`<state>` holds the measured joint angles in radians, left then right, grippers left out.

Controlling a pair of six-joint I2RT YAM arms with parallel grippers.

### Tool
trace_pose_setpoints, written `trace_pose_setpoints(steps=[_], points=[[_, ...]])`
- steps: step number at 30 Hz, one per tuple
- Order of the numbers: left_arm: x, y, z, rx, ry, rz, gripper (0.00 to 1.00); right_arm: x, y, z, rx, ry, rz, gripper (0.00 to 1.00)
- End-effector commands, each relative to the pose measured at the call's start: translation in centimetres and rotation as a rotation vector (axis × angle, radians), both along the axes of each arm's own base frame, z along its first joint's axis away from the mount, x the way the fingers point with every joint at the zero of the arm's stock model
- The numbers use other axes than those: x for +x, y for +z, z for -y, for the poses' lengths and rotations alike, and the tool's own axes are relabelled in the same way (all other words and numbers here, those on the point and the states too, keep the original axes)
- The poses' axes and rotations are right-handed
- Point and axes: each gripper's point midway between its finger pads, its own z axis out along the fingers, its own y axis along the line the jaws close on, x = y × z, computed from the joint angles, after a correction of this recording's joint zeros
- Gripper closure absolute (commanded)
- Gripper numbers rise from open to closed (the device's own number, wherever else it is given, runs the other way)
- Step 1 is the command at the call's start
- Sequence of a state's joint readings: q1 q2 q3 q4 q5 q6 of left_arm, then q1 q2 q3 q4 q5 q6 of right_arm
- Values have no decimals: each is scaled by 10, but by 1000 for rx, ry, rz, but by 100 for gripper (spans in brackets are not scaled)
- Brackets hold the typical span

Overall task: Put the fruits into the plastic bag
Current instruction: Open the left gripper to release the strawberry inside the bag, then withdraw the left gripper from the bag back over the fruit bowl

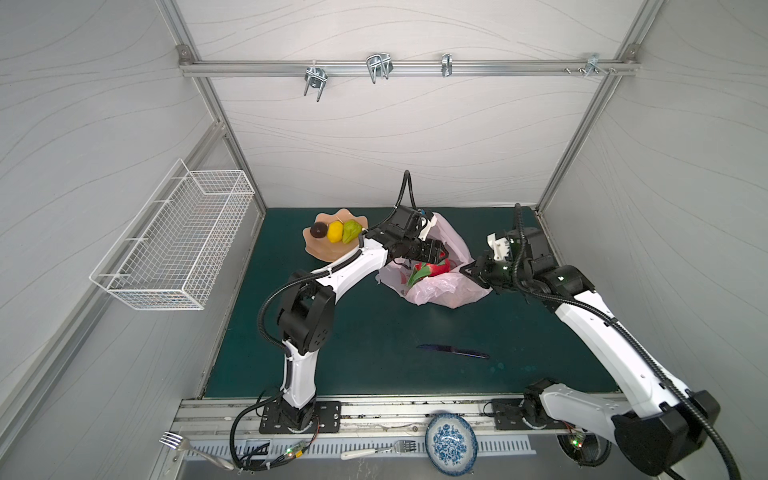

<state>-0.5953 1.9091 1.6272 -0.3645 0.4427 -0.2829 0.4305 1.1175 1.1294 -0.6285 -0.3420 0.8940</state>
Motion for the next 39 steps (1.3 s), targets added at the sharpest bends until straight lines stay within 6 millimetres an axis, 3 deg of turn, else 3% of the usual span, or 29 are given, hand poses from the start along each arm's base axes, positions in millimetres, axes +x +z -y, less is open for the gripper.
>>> trace_pose_setpoints(steps=[1,14,19,23,26,32,39], points=[[-1,29,-12,-34,-10,74,26,-3,3,0,9,-4,8,100],[-42,43,-57,37,-63,96,28,-2,5,0,14,-7,10,100],[-50,68,-82,-26,-20,94,28,-1,4,0,11,-10,10,100],[-48,96,-112,-86,79,128,28,0,5,0,12,-10,12,100],[-37,105,-147,-76,228,145,25,0,6,0,10,-11,14,100],[-24,114,-204,-7,399,195,17,1,6,-1,9,-10,12,100],[-12,115,-255,115,565,262,7,3,7,-2,7,-4,15,100]])
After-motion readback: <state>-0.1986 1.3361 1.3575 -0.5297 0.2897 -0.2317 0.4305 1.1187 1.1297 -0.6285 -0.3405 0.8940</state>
